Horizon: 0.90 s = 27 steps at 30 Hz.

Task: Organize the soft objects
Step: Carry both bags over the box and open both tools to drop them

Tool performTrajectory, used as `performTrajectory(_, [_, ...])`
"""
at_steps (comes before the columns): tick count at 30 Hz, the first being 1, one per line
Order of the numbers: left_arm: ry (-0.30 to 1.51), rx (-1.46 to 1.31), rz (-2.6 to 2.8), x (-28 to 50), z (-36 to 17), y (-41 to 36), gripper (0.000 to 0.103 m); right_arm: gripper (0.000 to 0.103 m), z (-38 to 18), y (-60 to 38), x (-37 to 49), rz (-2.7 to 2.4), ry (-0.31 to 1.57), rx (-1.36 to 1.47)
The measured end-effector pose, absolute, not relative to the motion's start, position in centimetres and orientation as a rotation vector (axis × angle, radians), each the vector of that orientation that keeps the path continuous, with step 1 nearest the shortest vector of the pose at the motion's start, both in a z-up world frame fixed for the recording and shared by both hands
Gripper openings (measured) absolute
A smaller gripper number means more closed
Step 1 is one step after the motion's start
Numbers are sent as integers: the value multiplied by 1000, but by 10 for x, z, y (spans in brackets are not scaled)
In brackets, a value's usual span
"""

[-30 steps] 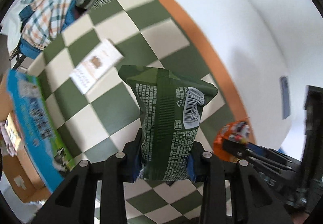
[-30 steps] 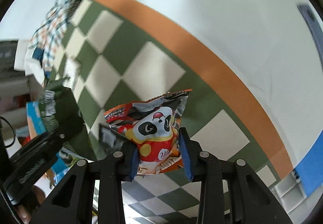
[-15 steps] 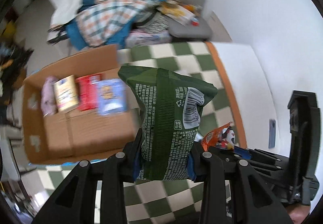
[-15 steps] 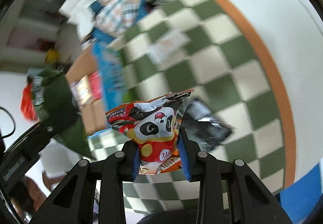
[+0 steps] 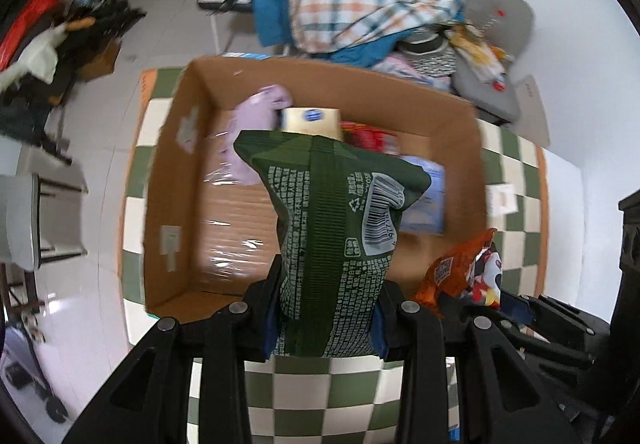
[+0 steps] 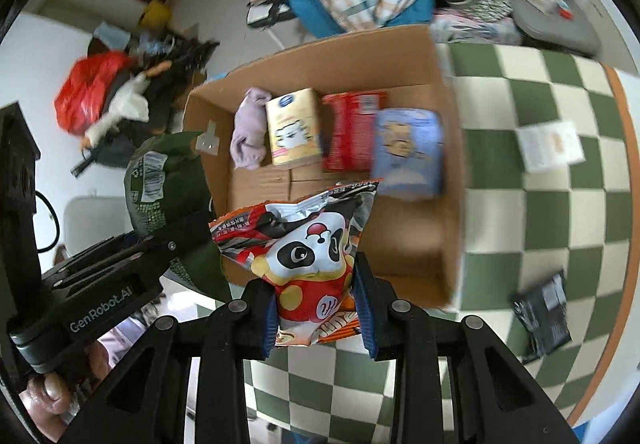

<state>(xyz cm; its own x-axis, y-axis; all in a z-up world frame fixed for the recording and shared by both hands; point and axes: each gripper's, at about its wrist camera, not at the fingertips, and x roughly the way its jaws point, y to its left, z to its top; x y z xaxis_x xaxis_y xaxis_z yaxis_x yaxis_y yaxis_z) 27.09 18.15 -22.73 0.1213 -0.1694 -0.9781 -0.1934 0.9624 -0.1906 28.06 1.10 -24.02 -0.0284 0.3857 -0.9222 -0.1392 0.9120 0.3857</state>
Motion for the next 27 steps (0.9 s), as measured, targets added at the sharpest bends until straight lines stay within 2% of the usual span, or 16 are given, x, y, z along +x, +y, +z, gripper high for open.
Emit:
performTrajectory(10, [1583, -344, 57, 286, -289, 231, 32, 34, -295, 90, 299, 428, 1632, 103])
performTrajectory(20, [1674, -375, 41, 290, -315, 241, 34, 38, -335, 120, 303, 436, 1710, 25])
performTrajectory(24, [1677, -362, 54, 289, -317, 244, 41, 45, -343, 119, 301, 424, 1725, 14])
performTrajectory(26, [1674, -361, 55, 288, -316, 244, 43, 53, -343, 116, 300, 417, 1722, 9])
performTrajectory(27, [1669, -363, 57, 286, -315, 244, 44, 61, -343, 116, 300, 414, 1720, 11])
